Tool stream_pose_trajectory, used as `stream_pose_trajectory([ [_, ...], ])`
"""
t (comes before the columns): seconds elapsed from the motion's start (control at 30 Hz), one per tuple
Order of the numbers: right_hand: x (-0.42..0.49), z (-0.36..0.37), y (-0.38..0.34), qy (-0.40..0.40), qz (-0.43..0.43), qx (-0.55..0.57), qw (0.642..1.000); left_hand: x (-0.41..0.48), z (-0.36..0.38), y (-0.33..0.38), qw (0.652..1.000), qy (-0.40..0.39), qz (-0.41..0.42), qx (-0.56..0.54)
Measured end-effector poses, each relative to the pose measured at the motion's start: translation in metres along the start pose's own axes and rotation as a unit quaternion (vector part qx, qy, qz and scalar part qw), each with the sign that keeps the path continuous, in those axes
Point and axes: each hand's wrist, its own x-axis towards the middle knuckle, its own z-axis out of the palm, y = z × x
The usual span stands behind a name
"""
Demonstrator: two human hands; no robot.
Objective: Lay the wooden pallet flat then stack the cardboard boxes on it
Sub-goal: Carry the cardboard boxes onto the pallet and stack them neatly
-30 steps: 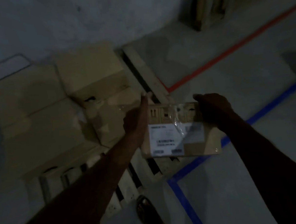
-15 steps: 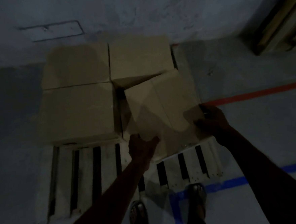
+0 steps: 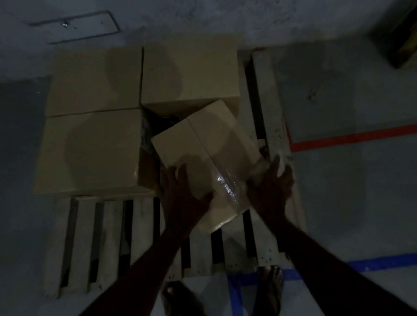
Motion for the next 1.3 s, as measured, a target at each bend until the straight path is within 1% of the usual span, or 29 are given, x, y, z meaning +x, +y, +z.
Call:
stream_pose_trajectory([
  [0.07, -0.025, 0.009, -0.001, 0.011, 0.068, 0.027, 0.997, 0.036, -0.004, 0.008, 0.994, -0.033, 0.086, 0.057],
  [0.13, -0.048, 0.025, 0.004, 0.009, 0.093, 0.051, 0.994, 0.073, -0.005, 0.016, 0.978, -0.088, 0.155, 0.106],
  [0.17, -0.058, 0.034, 0.004, 0.007, 0.106, 0.083, 0.991, 0.087, -0.007, 0.019, 0.97, -0.118, 0.173, 0.126],
  [0.23, -0.072, 0.047, 0.001, -0.008, 0.107, 0.164, 0.981, 0.114, -0.011, 0.02, 0.963, -0.166, 0.16, 0.142],
  [0.33, -0.079, 0.059, -0.006, 0.024, 0.094, 0.216, 0.972, 0.148, -0.012, 0.015, 0.963, -0.191, 0.123, 0.146],
  [0.43, -0.076, 0.061, -0.015, 0.052, 0.132, 0.231, 0.963, 0.161, -0.014, 0.008, 0.975, -0.163, 0.118, 0.097],
  [0.5, -0.07, 0.053, -0.021, 0.069, 0.134, 0.196, 0.969, 0.159, -0.01, -0.005, 0.984, -0.156, 0.074, 0.046],
  [0.57, -0.059, 0.035, -0.027, 0.094, 0.099, 0.168, 0.976, 0.145, -0.015, -0.013, 0.989, -0.147, 0.025, -0.015],
  [0.63, -0.04, 0.017, -0.036, 0.104, 0.03, 0.142, 0.984, 0.132, -0.029, -0.011, 0.99, -0.113, -0.04, -0.068],
  [0.7, -0.013, 0.009, -0.045, 0.093, -0.029, 0.109, 0.989, 0.13, -0.039, -0.011, 0.992, -0.074, -0.099, -0.033],
  [0.77, 0.015, 0.007, -0.054, 0.084, -0.086, 0.092, 0.988, 0.131, -0.048, -0.014, 0.99, -0.051, -0.134, -0.001],
  [0.83, 0.04, 0.006, -0.061, 0.027, -0.098, 0.085, 0.991, 0.137, -0.047, -0.019, 0.987, -0.048, -0.152, 0.006],
  [0.9, 0.06, 0.011, -0.058, -0.008, -0.117, 0.087, 0.989, 0.139, -0.045, -0.019, 0.984, -0.038, -0.172, 0.008],
  [1.0, 0.078, 0.02, -0.056, -0.015, -0.156, 0.072, 0.985, 0.138, -0.039, -0.023, 0.982, -0.037, -0.186, 0.0],
  [1.07, 0.086, 0.025, -0.059, -0.027, -0.161, 0.066, 0.984, 0.138, -0.037, -0.03, 0.979, -0.037, -0.197, -0.023],
  [1.2, 0.094, 0.035, -0.058, -0.022, -0.18, 0.036, 0.983, 0.136, -0.033, -0.039, 0.981, -0.003, -0.187, -0.044],
  [1.23, 0.094, 0.037, -0.057, -0.024, -0.177, 0.037, 0.983, 0.136, -0.034, -0.039, 0.983, -0.001, -0.18, -0.044],
  [1.3, 0.094, 0.04, -0.055, -0.024, -0.164, 0.04, 0.985, 0.135, -0.035, -0.041, 0.991, 0.021, -0.128, -0.035],
])
